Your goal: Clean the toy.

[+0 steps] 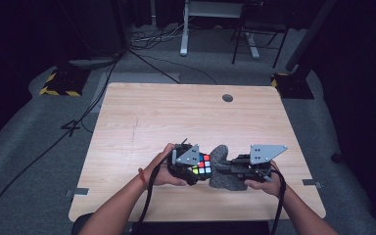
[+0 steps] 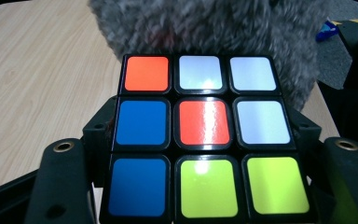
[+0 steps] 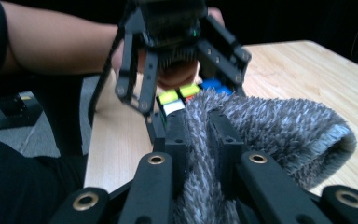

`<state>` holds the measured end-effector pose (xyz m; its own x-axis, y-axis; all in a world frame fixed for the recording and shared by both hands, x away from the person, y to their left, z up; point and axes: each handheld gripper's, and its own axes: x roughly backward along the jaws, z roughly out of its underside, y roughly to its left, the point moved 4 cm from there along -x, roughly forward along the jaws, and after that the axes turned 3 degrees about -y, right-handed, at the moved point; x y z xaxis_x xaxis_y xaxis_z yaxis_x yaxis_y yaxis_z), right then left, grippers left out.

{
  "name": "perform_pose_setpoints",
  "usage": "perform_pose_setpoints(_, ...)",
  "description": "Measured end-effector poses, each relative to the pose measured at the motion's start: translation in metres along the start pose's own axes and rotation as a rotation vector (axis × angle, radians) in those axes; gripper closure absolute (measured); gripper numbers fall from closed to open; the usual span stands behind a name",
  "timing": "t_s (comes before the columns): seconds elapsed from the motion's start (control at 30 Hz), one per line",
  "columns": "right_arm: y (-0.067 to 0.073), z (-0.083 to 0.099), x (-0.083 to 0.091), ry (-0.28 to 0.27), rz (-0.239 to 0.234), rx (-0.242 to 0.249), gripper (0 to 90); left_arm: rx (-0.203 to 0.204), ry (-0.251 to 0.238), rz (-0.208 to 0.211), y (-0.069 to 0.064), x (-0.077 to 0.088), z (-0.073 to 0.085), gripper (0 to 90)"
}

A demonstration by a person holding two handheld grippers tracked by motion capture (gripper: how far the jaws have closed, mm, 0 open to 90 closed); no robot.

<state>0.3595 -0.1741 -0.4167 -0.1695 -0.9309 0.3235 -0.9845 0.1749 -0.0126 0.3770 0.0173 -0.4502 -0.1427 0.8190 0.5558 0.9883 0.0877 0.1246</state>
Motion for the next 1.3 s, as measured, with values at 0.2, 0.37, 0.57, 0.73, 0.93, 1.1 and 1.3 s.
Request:
perform_pose_setpoints(0.2, -0.008, 0.007, -0.003, 0.026, 0.053, -0.025, 80.3, -0.007, -0.024, 0.008, -0.003, 0.001, -0.004, 33.5)
perform_pose_setpoints(0.37, -0.010, 0.011, -0.007, 0.033, 0.045, -0.036, 80.3, 0.012, -0.041, 0.026, -0.004, 0.000, -0.003, 33.4)
perform_pose_setpoints(0.57, -0.006, 0.006, -0.008, -0.010, 0.032, -0.018, 80.5, 0.004, -0.010, 0.032, -0.004, -0.006, -0.002, 33.3)
perform_pose_setpoints(0.73, -0.002, 0.001, -0.010, -0.035, 0.010, -0.002, 80.6, -0.027, 0.058, 0.031, -0.008, -0.012, 0.000, 33.3)
perform_pose_setpoints(0.93, -0.006, 0.003, -0.006, -0.004, 0.054, 0.004, 80.7, -0.007, 0.010, 0.009, -0.003, -0.005, 0.000, 33.5)
perform_pose_setpoints(1.1, -0.017, 0.018, -0.001, 0.035, 0.075, -0.042, 80.6, 0.008, -0.076, 0.000, 0.002, 0.011, -0.007, 33.6)
perform_pose_setpoints(1.3, -0.022, 0.033, -0.012, 0.126, 0.070, -0.047, 80.6, -0.001, -0.097, 0.014, 0.000, 0.015, -0.009, 33.5)
